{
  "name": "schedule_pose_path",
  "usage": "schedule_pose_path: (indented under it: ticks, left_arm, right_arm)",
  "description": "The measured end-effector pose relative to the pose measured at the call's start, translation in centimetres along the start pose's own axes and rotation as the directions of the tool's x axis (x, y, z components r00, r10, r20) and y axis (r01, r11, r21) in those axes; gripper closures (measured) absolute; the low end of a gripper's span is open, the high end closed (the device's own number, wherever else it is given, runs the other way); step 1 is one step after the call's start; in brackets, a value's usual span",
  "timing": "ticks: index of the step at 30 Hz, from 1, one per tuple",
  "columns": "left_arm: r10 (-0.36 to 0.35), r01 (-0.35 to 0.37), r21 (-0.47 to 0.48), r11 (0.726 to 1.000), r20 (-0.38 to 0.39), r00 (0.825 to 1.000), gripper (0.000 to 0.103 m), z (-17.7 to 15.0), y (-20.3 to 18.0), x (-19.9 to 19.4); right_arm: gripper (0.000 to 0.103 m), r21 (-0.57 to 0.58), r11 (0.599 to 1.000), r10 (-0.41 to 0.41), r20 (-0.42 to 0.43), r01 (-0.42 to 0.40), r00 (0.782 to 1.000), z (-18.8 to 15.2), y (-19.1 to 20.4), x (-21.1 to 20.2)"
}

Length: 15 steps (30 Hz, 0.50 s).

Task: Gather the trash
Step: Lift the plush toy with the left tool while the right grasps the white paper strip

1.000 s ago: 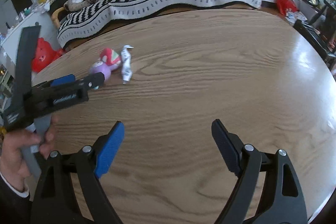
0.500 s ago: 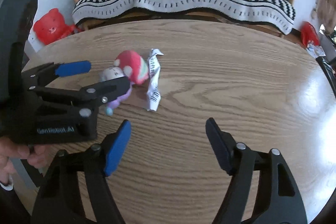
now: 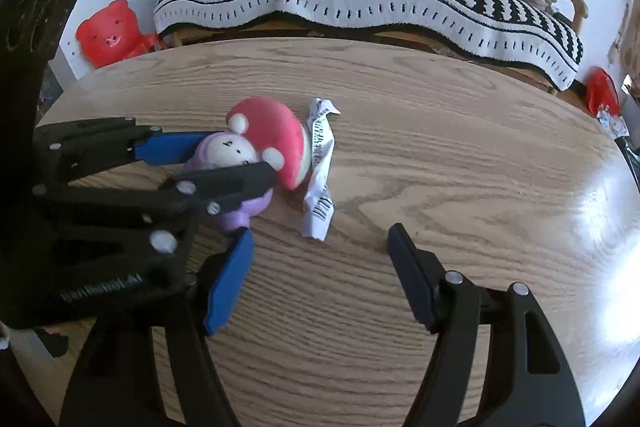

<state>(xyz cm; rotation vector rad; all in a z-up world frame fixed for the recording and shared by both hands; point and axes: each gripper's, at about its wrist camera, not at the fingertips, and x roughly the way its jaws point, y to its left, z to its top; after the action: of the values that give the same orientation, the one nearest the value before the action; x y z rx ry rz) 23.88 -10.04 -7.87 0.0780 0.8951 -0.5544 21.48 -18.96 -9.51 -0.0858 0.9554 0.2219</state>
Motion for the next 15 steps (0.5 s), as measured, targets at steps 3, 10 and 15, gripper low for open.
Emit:
schedule_pose_path:
  ticks: [3,10,15]
  left_arm:
    - [0.044,-0.045,0.018,0.999,0.022,0.999,0.066,0.1,0.5,-1.2]
    - [0.072,-0.071,-0.031,0.997,0.043,0.996,0.066,-0.3,2.2,-3.3]
    - [0.117,-0.116,-0.058,0.992,0.007,0.993,0.066,-1.2,3.3,-3.2]
  right_arm:
    - [0.038,0.001,1.0,0.0,0.004,0.0,1.0,0.2,0.0,0.1]
    - [0.05,0.018,0.999,-0.041,0.027,0.041,0.999,1.4,0.6,0.9]
    - [0.089,0.074,0.996,-0.042,0.02,0.041,0.999,1.6,0.4,0.8]
